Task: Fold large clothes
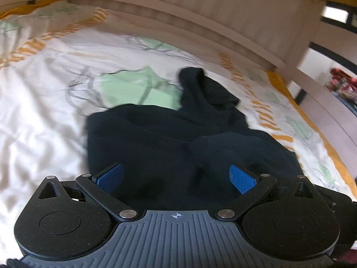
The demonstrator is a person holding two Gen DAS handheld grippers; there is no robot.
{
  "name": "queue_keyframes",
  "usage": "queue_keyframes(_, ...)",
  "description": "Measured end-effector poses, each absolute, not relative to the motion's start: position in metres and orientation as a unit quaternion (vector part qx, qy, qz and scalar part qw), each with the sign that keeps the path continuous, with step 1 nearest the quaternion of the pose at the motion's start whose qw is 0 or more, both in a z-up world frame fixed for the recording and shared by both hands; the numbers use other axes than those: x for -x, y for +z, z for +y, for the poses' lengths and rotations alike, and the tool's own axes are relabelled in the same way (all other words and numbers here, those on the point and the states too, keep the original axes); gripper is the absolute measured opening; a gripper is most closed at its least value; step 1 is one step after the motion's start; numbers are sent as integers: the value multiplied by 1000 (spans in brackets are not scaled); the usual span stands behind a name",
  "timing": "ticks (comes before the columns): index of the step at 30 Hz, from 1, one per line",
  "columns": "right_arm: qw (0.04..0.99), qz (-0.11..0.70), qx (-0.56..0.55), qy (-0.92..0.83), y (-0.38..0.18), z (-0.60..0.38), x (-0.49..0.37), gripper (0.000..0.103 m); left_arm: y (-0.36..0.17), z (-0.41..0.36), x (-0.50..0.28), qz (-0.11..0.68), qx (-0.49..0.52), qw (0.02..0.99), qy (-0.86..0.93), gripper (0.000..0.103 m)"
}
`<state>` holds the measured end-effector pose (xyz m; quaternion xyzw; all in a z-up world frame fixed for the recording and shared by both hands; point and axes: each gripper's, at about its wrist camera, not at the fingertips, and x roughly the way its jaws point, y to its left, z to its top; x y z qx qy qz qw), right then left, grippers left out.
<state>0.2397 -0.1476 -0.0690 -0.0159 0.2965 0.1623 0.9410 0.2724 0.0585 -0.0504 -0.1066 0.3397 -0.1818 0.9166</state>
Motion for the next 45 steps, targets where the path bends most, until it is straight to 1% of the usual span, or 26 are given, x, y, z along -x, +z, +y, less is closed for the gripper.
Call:
queue_keyframes(8,953,291,-25,80,-81,-203,-220,75,-64,-12,-266,329,6,919,-216,103)
queue_keyframes(17,959,277,-53,12,-84,-249,-233,75,-67,-28,-278,313,-17,930,-192,103)
queue_keyframes(19,955,289,-71,0,-92,-261,-240,76,-70,-25,-280,317,-17,931,-179,103)
queue_keyframes(21,943,317,-103,-8,-106,-275,-248,74,-75,-18,-283,324,-8,932,-164,103)
queue_keyframes(23,943,311,-117,-6,-110,-279,-245,73,-78,-7,-284,330,11,931,-156,103)
queue_keyframes(27,946,313,-85,-13,-111,-268,-243,74,-80,11,-283,336,30,931,-136,103)
queue_keyframes(35,950,303,-76,-17,-116,-267,-239,75,-82,53,-283,339,74,934,-88,103)
queue_keyframes(45,951,300,-69,-21,-118,-262,-239,76,-76,75,-278,345,61,936,-39,103)
